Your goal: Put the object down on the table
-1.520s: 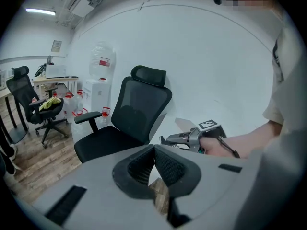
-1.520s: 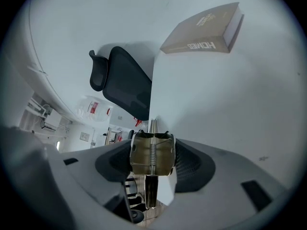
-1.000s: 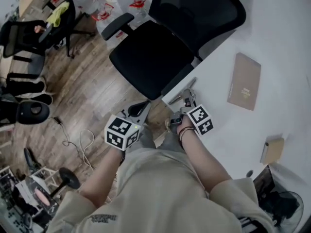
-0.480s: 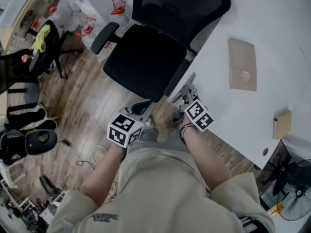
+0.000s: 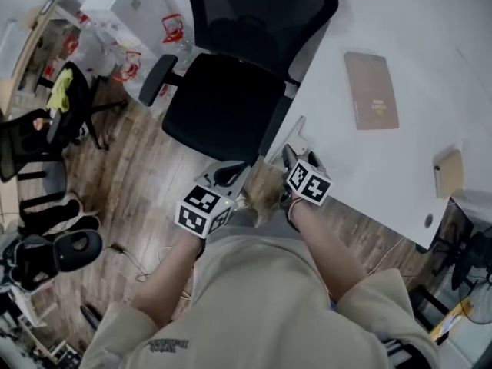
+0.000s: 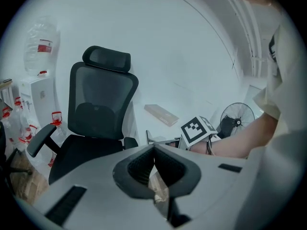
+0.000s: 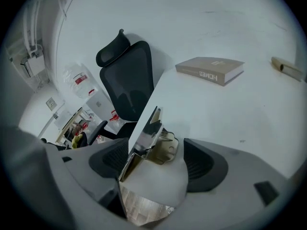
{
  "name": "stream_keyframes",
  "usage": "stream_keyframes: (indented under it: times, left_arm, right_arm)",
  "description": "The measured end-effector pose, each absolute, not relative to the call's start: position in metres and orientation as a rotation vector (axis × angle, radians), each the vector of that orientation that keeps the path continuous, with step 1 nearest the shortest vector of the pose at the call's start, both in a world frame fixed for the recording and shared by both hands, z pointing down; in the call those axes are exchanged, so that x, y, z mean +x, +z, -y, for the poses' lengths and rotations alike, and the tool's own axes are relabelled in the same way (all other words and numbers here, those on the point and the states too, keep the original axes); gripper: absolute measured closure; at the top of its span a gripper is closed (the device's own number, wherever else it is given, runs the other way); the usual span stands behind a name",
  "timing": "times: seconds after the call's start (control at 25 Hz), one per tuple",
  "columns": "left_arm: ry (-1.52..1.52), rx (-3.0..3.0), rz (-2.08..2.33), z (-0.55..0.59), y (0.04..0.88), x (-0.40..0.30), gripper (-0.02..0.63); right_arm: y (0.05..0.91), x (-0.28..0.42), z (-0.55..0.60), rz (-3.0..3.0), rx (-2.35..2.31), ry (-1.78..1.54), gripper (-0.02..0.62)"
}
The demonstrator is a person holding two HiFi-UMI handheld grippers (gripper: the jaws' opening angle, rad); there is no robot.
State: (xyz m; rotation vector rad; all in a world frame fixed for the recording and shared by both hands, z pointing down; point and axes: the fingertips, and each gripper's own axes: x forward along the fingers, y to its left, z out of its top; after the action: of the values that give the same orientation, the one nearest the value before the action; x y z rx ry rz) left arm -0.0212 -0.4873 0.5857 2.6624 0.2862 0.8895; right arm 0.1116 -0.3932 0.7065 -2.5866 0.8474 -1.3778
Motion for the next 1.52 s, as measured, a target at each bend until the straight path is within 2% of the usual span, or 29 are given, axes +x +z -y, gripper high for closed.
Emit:
stream_keyframes:
  times: [0.24, 0.52, 0.6, 0.64, 1.04, 1.52]
  left_arm:
    - [0.863, 2.686, -0.285, 0.478, 0.564, -0.021, 0.584]
    - [0.83, 2.823, -0.268, 0.474, 0.527, -0.007, 0.584]
    - [0.801, 2.858, -0.255, 0.474, 0.513, 0.001, 0.584]
    - [0.789, 2.878, -0.25, 0.474, 0.506, 0.004, 0.584]
    - [0.629, 3.041, -0.215, 0.47, 0.421, 0.028, 0.584]
    - [0.28, 3.162, -0.154, 0.456, 0.302, 0.019, 0.584]
  right_arm:
    - [0.674, 0.112, 0.376, -0.88, -2.534, -1.314, 0.25]
    - [0.58, 0.116, 0.369, -1.169, -2.529, -1.087, 0.359]
    - [0.543, 0.119, 0.367, -1.284, -2.585, -0.953, 0.44]
    - [0.527, 0.12, 0.365, -1.333, -2.606, -0.892, 0.457]
    - [0.391, 0.125, 0.336, -1.555, -2.68, -0.413, 0.538]
    - [0.254, 0.096, 0.306, -1.703, -2.606, 0.057, 0.574]
